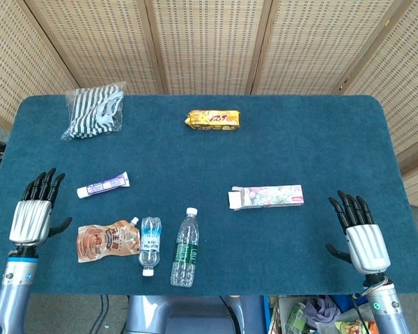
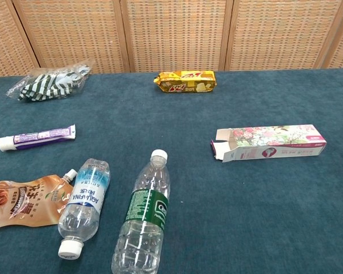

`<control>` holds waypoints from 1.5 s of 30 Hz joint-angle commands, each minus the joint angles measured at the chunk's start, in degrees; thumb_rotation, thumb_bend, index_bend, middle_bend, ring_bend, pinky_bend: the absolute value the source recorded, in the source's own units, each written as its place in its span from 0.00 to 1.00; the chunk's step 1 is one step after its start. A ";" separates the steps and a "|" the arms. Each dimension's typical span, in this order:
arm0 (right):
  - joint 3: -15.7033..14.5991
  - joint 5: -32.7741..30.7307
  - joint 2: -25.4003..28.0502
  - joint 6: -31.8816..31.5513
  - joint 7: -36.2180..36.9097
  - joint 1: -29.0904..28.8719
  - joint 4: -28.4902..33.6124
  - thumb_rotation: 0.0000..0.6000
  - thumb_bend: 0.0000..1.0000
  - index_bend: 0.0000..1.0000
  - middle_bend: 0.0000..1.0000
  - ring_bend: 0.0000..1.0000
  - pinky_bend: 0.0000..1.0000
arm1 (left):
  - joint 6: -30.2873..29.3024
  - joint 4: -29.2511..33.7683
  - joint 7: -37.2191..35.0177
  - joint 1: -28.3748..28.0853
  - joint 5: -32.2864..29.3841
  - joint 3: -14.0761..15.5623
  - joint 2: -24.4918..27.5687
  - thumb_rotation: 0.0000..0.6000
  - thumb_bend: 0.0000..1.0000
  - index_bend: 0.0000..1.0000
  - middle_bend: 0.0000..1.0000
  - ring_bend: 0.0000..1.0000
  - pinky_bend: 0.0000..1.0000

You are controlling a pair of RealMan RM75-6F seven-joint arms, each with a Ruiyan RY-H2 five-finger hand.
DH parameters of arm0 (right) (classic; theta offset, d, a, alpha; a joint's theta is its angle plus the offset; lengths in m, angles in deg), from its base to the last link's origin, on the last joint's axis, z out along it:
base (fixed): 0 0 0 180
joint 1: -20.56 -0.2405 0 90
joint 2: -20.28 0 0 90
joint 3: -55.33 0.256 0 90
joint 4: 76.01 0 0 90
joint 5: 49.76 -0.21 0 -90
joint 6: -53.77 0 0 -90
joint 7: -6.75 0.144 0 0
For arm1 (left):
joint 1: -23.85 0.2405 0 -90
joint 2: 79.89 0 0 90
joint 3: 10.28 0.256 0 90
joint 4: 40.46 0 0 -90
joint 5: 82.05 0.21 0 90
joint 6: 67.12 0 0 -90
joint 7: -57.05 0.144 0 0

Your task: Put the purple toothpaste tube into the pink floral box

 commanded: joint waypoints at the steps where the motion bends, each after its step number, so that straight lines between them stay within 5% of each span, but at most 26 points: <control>1: 0.01 -0.06 0.01 0.02 0.05 0.02 0.00 1.00 0.11 0.04 0.00 0.00 0.00 | 5.15 -1.94 1.12 -3.41 -4.88 -2.94 0.28 1.00 0.23 0.11 0.05 0.07 0.20; 9: -0.05 -0.16 -0.17 0.45 -0.03 -0.12 -0.15 1.00 0.11 0.04 0.00 0.00 0.00 | 17.42 -7.39 5.81 -10.84 -17.54 -7.00 0.51 1.00 0.23 0.16 0.13 0.12 0.21; 24: 0.13 -0.78 -0.37 1.05 0.68 -0.31 -0.68 1.00 0.11 0.04 0.00 0.00 0.00 | 26.22 -18.25 19.76 -21.91 -36.33 -6.63 -7.01 1.00 0.23 0.28 0.25 0.22 0.28; 45: 0.34 -0.82 -0.39 0.68 1.82 -0.29 -0.92 1.00 0.11 0.04 0.00 0.00 0.00 | 26.99 -24.01 21.94 -25.90 -41.12 -3.02 -13.89 1.00 0.23 0.36 0.31 0.28 0.33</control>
